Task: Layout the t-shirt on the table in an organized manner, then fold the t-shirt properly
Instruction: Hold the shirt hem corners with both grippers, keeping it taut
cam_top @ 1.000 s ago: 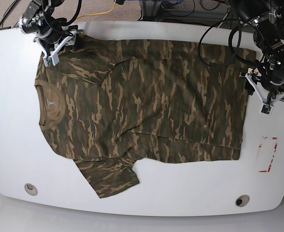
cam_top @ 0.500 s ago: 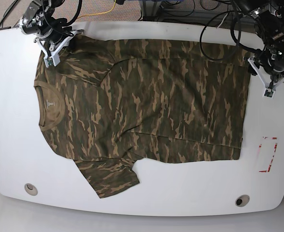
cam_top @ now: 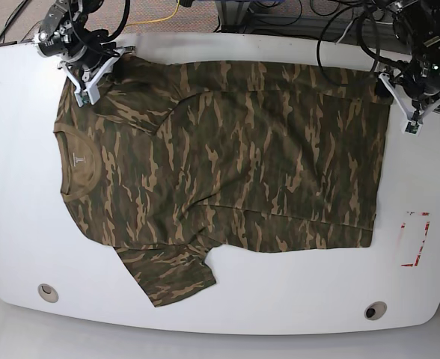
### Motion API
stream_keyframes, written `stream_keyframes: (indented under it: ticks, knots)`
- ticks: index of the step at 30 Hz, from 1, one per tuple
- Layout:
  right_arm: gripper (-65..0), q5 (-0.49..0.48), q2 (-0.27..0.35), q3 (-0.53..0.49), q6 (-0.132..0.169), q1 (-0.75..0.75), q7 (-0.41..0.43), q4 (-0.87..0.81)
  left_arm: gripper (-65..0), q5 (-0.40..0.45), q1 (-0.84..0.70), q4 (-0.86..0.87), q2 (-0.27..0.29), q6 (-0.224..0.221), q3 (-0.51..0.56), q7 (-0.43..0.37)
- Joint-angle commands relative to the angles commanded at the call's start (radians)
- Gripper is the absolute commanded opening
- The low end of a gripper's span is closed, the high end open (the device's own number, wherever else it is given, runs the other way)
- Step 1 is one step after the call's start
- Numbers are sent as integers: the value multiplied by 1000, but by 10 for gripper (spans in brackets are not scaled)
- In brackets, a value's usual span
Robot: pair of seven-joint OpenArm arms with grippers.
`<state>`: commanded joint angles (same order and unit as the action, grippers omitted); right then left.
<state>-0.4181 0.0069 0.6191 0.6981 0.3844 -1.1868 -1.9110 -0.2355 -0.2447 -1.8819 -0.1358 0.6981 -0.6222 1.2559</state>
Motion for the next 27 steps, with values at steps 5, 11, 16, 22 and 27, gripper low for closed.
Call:
stream_keyframes:
  ticks: [5,11,16,22,27]
  knots:
    - [-623,0,0,0,0,0,0,0,-172,-11,0,3,6,0,0,0]
    - [-623,0,0,0,0,0,0,0,-172,-9,-5,3,3,0,0,-5]
    - [-623,0,0,0,0,0,0,0,-172,-8,-5,14,2,0,0,-6]
    - [-623,0,0,0,0,0,0,0,-174,-8,-5,77,2,0,0,-6]
    - [-623,0,0,0,0,2,0,0,-174,-8,-5,81,3,0,0,-6]
